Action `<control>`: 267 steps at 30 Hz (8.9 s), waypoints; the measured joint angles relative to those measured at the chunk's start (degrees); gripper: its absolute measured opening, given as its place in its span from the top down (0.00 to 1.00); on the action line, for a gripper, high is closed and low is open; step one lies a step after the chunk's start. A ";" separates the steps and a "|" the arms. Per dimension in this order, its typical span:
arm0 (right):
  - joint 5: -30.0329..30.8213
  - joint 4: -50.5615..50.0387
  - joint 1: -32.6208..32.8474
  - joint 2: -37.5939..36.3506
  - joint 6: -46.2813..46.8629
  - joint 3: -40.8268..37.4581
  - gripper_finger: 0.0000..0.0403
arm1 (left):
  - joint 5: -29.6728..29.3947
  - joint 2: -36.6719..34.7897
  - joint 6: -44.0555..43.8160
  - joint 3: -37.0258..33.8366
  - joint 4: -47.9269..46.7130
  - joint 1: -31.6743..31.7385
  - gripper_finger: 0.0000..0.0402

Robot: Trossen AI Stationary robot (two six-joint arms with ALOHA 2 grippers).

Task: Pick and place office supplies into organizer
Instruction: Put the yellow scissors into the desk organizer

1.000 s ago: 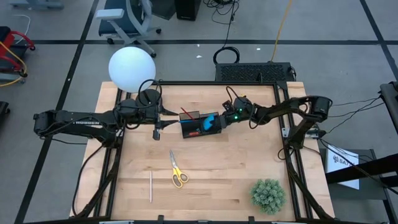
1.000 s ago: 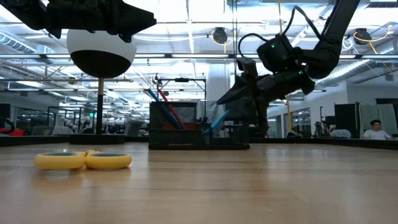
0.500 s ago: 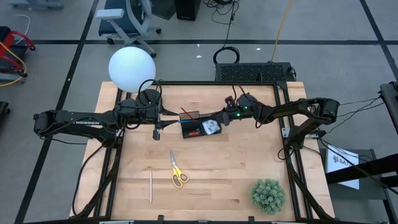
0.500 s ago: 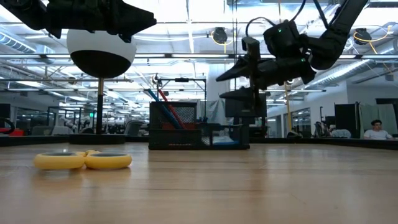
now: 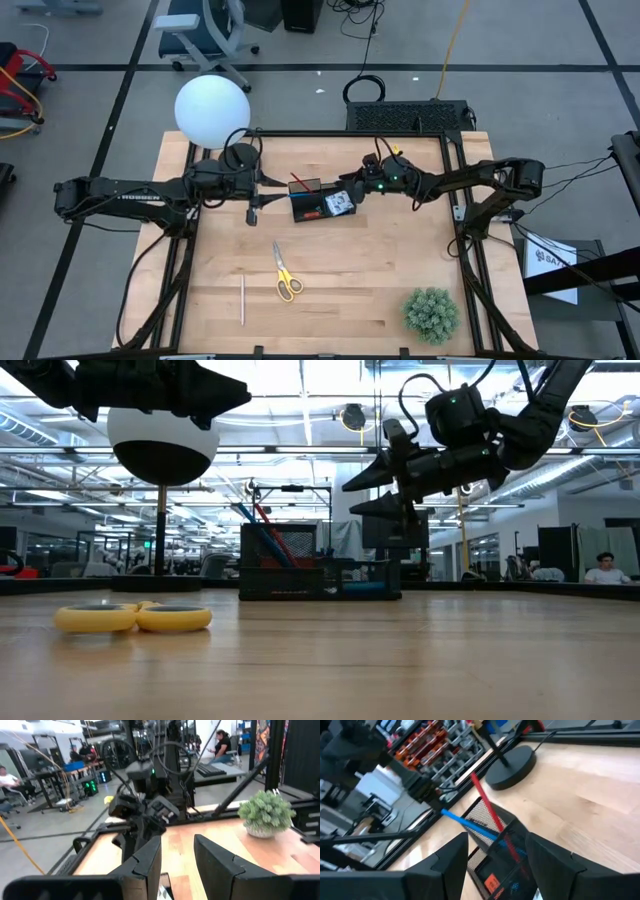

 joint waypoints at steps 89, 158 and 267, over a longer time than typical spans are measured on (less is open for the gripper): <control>-1.71 10.91 9.20 0.00 -14.69 0.00 0.54 | -13.47 32.24 21.48 24.09 -43.70 -45.62 0.69; -1.77 12.21 9.21 0.00 -13.12 0.02 0.54 | -12.96 44.45 13.55 23.94 -40.20 -39.88 0.99; -4.64 17.81 9.38 0.00 -11.65 0.02 0.54 | -0.87 36.99 -9.23 -10.10 61.92 2.65 1.00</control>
